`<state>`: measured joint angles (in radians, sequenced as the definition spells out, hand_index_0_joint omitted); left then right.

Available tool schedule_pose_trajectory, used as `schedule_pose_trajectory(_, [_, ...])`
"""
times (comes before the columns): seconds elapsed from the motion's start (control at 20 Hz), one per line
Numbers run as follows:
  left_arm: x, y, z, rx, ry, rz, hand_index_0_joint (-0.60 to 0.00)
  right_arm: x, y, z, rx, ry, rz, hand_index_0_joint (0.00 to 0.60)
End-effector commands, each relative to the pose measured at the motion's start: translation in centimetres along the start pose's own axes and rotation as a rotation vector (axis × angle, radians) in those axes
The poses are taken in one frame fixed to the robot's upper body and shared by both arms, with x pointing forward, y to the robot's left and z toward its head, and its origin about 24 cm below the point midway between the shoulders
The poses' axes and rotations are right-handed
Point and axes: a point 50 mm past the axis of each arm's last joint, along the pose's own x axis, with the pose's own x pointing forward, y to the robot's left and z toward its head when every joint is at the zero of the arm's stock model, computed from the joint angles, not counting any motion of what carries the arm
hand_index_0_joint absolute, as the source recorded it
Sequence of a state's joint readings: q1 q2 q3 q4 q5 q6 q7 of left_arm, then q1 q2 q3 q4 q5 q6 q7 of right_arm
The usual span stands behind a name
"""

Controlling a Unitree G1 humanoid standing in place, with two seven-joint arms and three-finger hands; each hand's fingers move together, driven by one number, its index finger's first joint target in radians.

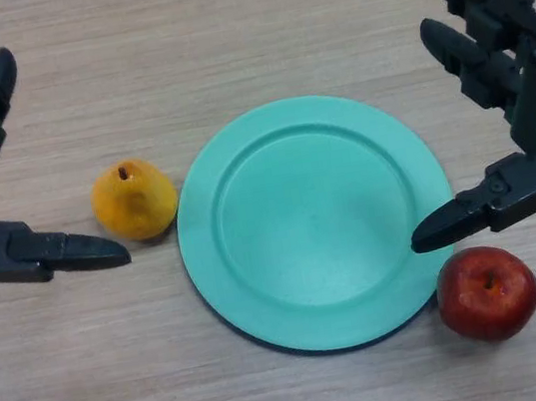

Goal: Pick up the red apple and place it on the plate

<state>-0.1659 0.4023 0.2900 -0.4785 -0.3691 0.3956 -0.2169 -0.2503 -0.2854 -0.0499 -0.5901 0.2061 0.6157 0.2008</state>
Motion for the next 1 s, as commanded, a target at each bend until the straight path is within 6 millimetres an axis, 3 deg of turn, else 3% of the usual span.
schedule_pose_trajectory(0.05, [-0.2,0.8,3.7,0.109,-0.181,0.025,0.0,-0.6,-1.0,3.1,-0.06,-0.186,-0.057,0.0])
schedule_pose_trajectory(0.55, [-0.4,0.5,3.3,0.113,-0.173,-0.027,0.0,-0.9,-1.4,2.6,-0.092,-0.159,-0.056,0.0])
schedule_pose_trajectory(0.75, [-0.6,1.5,3.5,0.19,-0.181,-0.012,0.0,-2.1,-2.3,1.5,-0.167,-0.143,-0.067,0.0])
schedule_pose_trajectory(1.0, [-0.6,2.0,3.2,0.204,-0.182,0.009,0.0,-4.3,-1.4,-1.6,-0.236,-0.115,0.066,0.0])
